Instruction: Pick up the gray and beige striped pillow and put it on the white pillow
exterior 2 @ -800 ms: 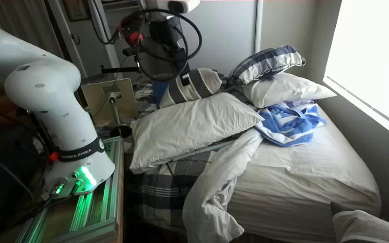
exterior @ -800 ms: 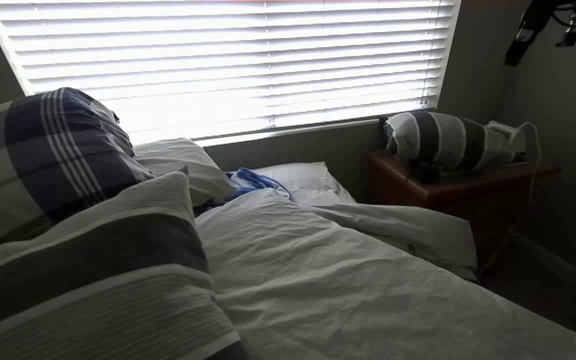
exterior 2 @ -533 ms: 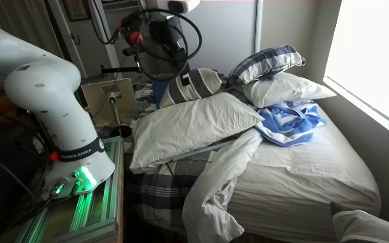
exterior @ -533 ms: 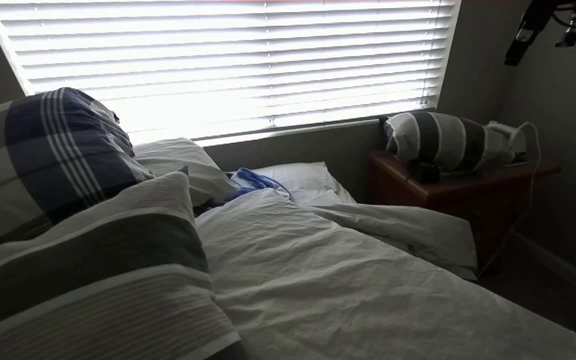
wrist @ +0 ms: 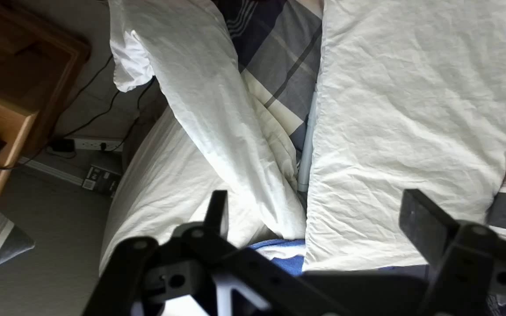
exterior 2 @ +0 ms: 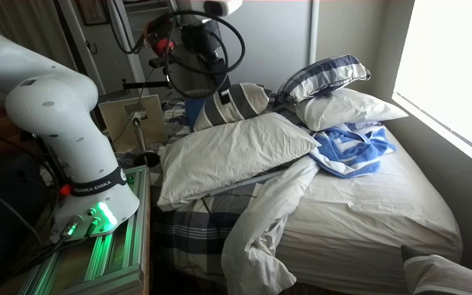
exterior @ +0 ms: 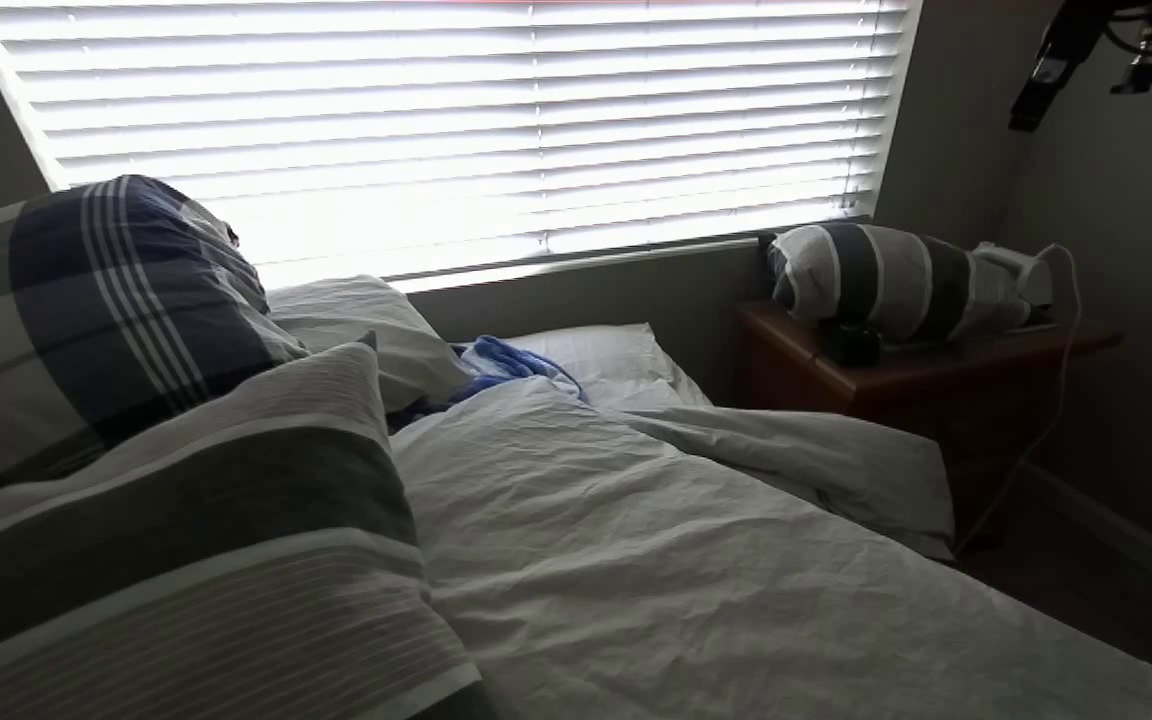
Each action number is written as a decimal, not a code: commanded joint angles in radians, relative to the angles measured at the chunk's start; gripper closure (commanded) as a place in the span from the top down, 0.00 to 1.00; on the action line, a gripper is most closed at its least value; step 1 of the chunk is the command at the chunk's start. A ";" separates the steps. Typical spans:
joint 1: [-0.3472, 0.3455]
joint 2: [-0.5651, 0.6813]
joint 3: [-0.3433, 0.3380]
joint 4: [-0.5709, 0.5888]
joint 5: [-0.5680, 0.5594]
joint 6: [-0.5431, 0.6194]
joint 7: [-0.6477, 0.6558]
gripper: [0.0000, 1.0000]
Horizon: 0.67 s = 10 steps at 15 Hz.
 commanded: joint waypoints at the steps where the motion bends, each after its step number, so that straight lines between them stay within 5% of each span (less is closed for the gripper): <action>1: 0.081 0.011 0.019 0.020 0.068 -0.018 -0.088 1.00; 10: 0.444 0.203 0.186 0.194 0.425 -0.028 -0.139 1.00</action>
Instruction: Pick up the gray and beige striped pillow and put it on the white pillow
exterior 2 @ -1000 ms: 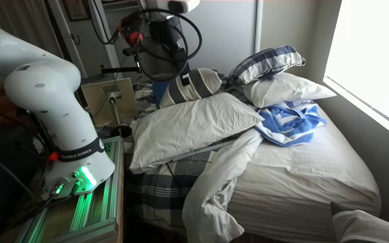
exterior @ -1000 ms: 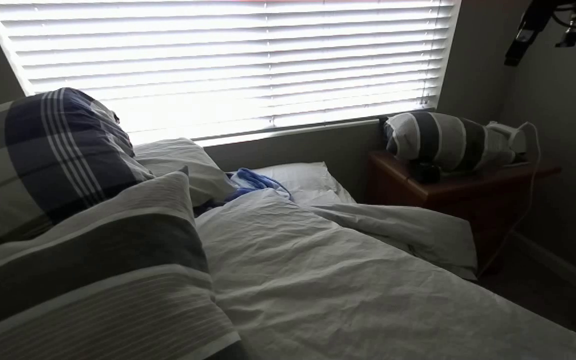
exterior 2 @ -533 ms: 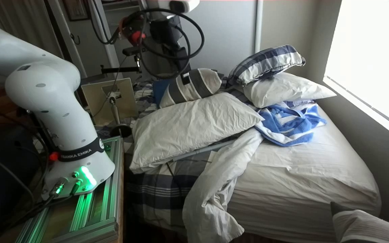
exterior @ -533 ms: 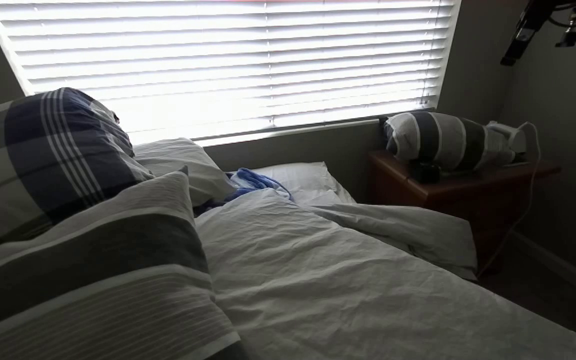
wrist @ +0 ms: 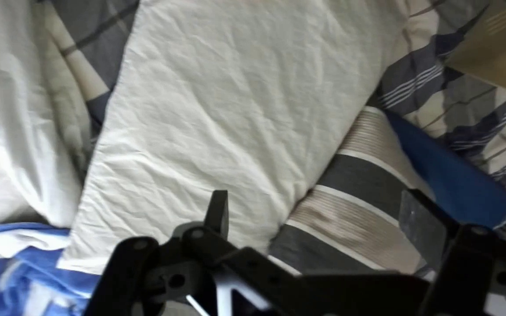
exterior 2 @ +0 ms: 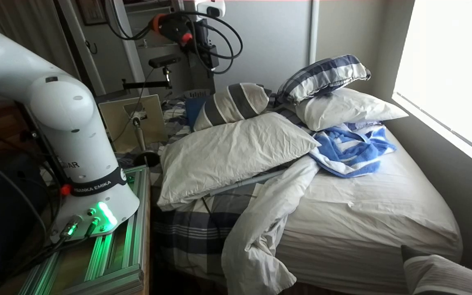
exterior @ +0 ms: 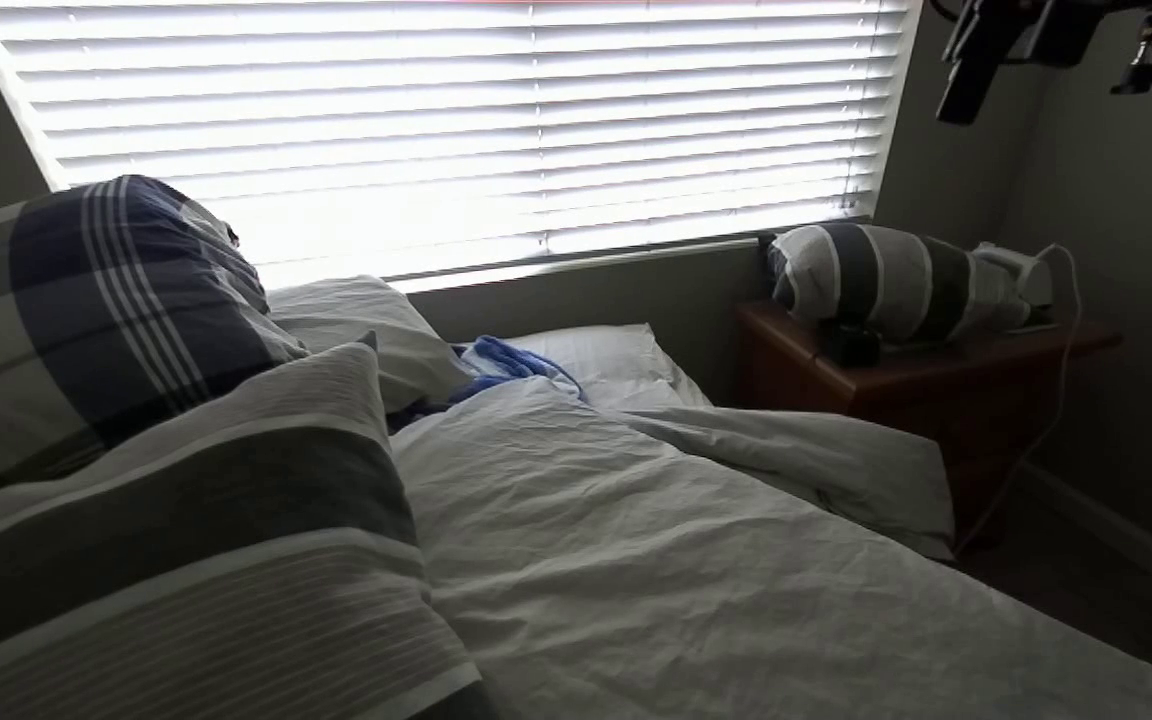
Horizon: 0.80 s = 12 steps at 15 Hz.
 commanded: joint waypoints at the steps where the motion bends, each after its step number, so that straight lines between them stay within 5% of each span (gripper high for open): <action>1: 0.083 0.181 0.018 0.156 0.140 -0.011 -0.071 1.00; 8: 0.175 0.582 -0.019 0.511 0.300 -0.011 -0.112 1.00; 9: 0.079 0.642 0.069 0.564 0.327 -0.004 -0.137 1.00; 12: 0.000 0.810 0.137 0.716 0.346 0.044 -0.178 1.00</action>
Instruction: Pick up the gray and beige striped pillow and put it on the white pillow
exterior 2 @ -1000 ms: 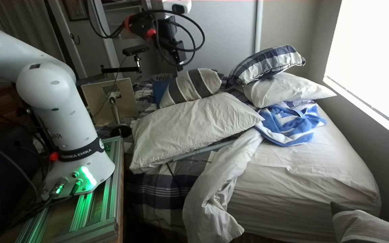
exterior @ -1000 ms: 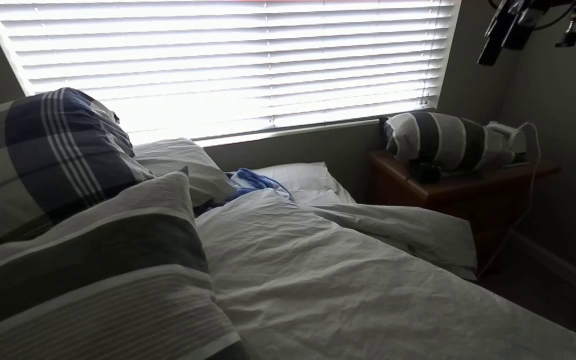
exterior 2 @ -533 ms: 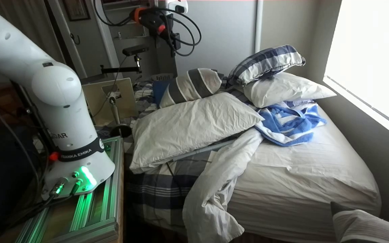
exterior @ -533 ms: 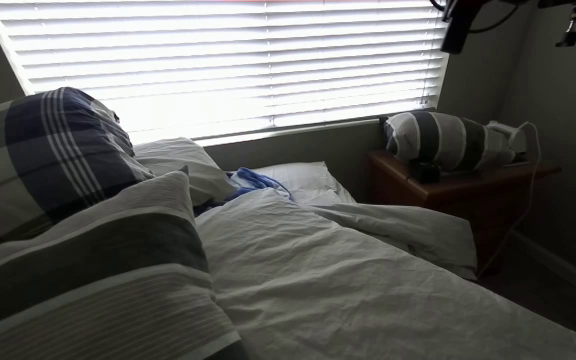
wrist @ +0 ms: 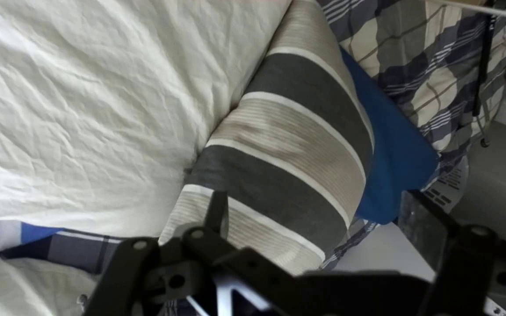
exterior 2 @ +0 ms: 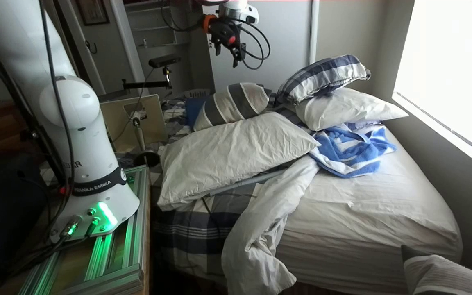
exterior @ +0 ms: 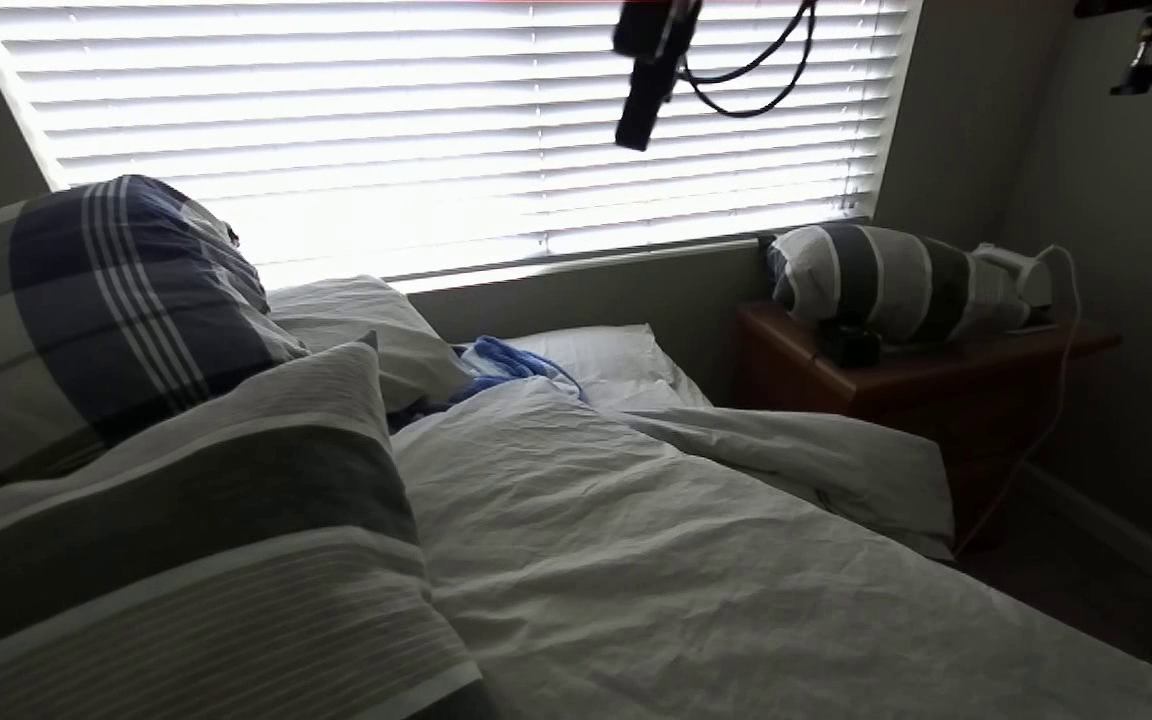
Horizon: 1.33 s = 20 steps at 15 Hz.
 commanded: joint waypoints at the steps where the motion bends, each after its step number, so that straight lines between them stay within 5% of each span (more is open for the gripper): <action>1: -0.112 0.058 0.106 0.052 0.008 0.009 -0.018 1.00; 5: -0.152 0.186 0.139 0.165 0.000 0.023 -0.034 1.00; 15: -0.152 0.188 0.142 0.179 0.000 0.023 -0.033 1.00; 20: -0.214 0.381 0.215 0.386 0.046 0.024 -0.005 1.00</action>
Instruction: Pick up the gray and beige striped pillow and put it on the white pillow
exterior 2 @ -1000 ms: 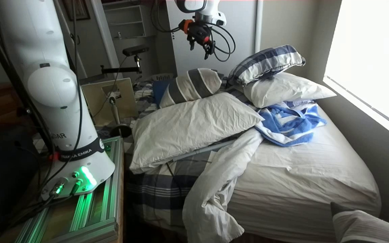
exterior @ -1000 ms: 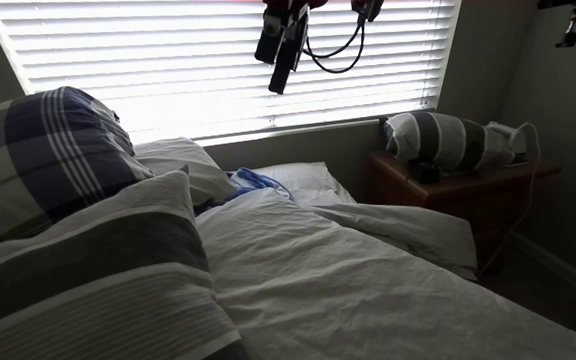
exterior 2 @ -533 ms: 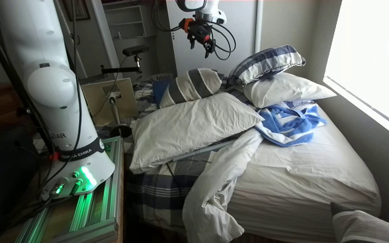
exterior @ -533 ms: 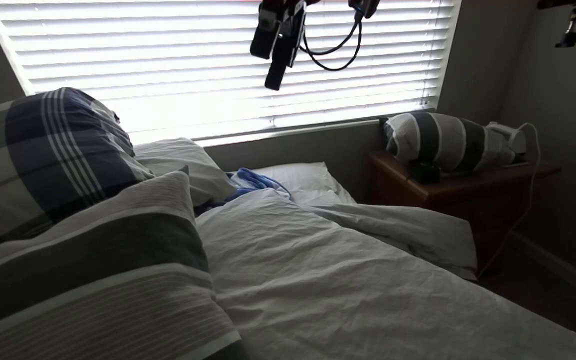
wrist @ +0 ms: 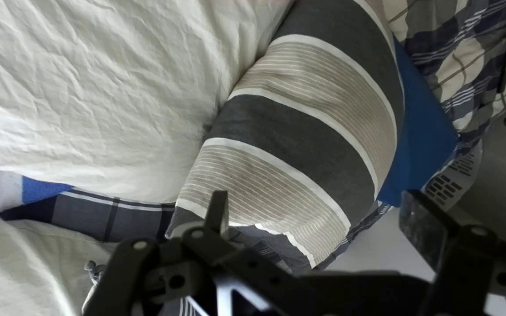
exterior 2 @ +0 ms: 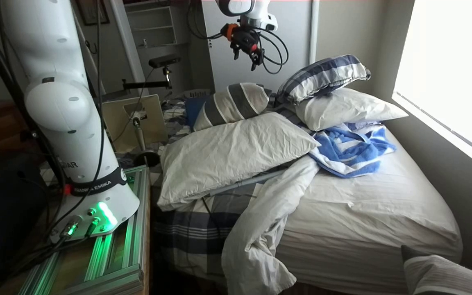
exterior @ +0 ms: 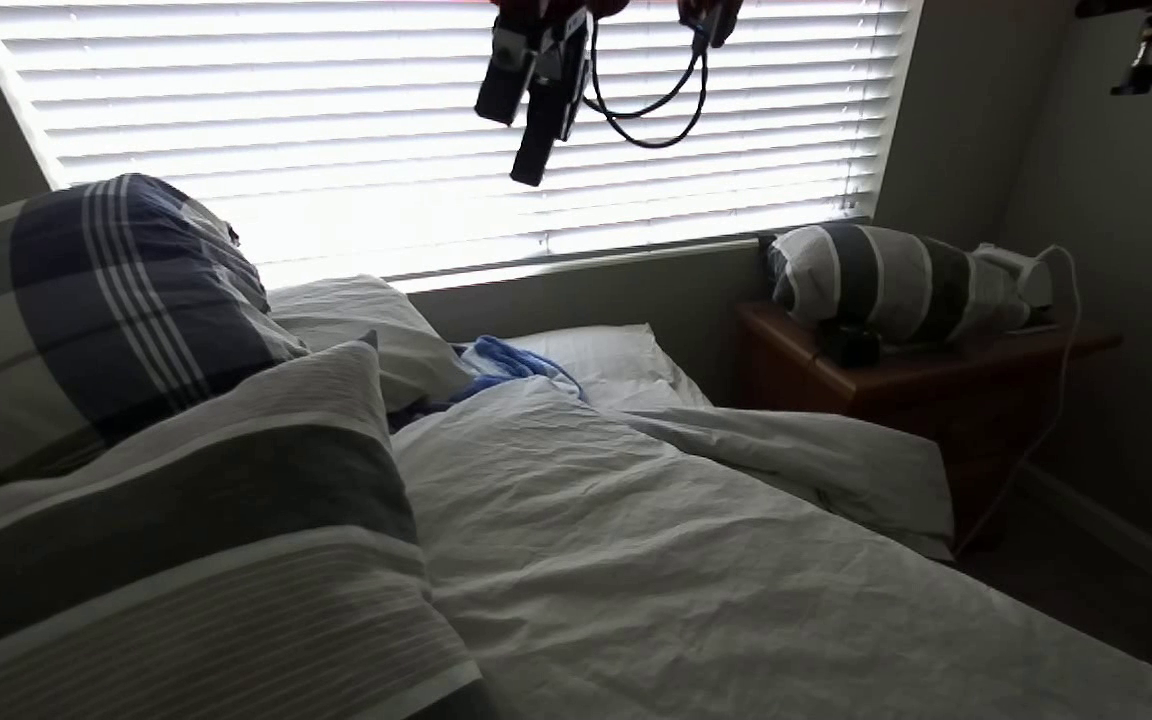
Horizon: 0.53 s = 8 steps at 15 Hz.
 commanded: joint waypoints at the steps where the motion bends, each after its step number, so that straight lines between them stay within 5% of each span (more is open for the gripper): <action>1: -0.053 0.195 0.066 0.211 0.026 0.009 0.062 1.00; 8: -0.039 0.504 0.098 0.499 -0.040 0.161 0.366 1.00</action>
